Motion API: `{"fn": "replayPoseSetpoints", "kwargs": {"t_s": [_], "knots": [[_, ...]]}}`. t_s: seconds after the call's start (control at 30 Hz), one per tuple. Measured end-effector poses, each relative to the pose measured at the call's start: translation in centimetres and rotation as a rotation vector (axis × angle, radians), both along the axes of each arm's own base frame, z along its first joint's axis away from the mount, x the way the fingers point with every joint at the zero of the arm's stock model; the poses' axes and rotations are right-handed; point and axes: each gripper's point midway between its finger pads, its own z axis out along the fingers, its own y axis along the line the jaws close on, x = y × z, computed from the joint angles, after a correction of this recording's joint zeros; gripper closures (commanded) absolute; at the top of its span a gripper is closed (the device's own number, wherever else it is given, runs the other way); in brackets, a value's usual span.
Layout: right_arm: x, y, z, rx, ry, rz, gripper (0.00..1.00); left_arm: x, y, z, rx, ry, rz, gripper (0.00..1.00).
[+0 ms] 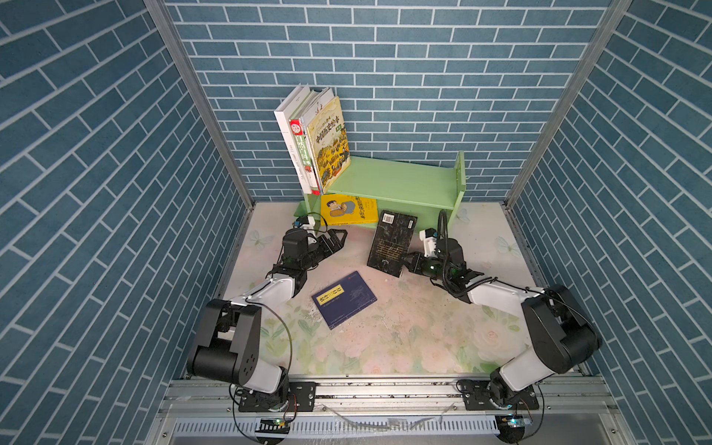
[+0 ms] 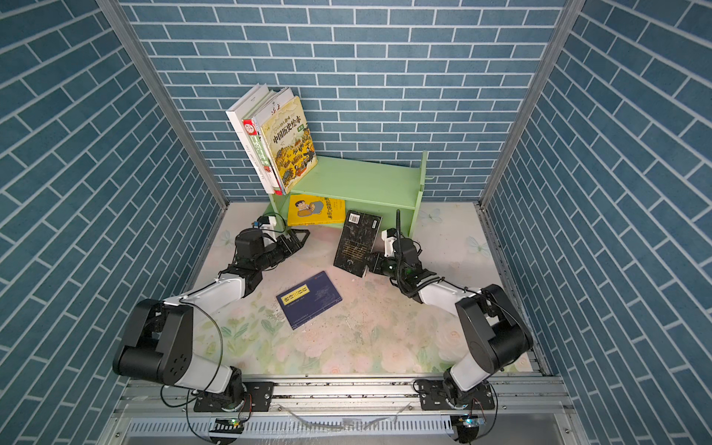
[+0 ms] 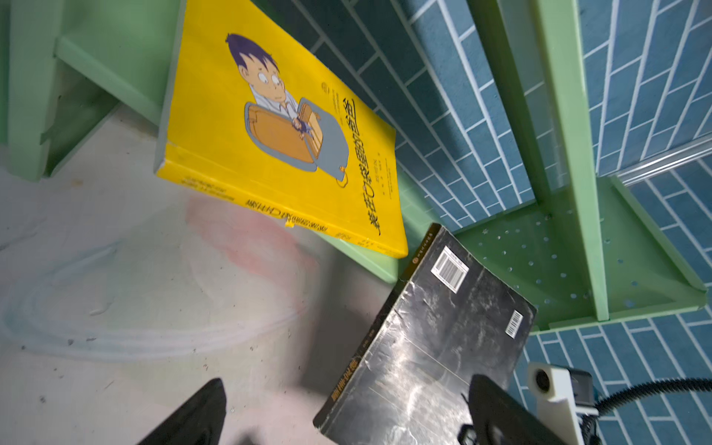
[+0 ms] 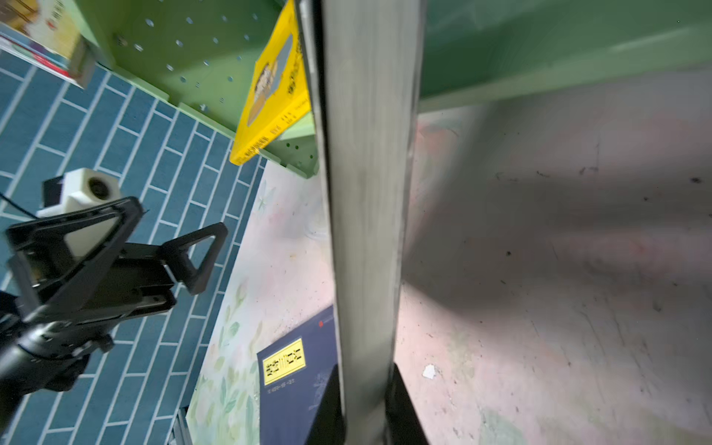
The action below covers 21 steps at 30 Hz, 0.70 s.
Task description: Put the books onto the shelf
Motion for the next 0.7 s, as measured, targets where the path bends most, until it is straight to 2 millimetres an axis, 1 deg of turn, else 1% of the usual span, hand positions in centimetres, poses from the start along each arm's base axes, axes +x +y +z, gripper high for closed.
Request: {"fn": "replayPoseSetpoints", "kwargs": {"t_s": [0.07,0.17,0.27,0.33,0.4,0.6,0.7], "knots": [[-0.3,-0.3,1.3,0.007,-0.018,-0.008,1.00,0.8,-0.1,0.1,-0.031,-0.007,0.012,0.00],[-0.7,-0.7,2.6,0.014,-0.036,-0.015,1.00,2.2,-0.4,-0.3,-0.081,-0.009,0.026,0.00],[-1.3,-0.8,3.2,0.016,-0.043,-0.014,1.00,3.3,-0.6,-0.9,-0.118,-0.007,0.036,0.00],[-1.8,-0.9,3.4,0.011,-0.037,-0.010,1.00,4.0,-0.7,-0.9,-0.137,-0.015,0.040,0.00],[-2.2,-0.9,3.4,0.007,-0.031,-0.007,1.00,4.5,-0.8,-0.6,-0.149,-0.028,0.043,0.00],[-3.0,-1.1,3.6,-0.001,-0.020,-0.008,1.00,5.6,-0.8,1.8,-0.176,-0.102,0.052,0.00],[-3.4,-1.3,3.5,0.000,-0.008,-0.018,1.00,6.3,-0.5,2.3,-0.185,-0.121,0.061,0.00]]}}
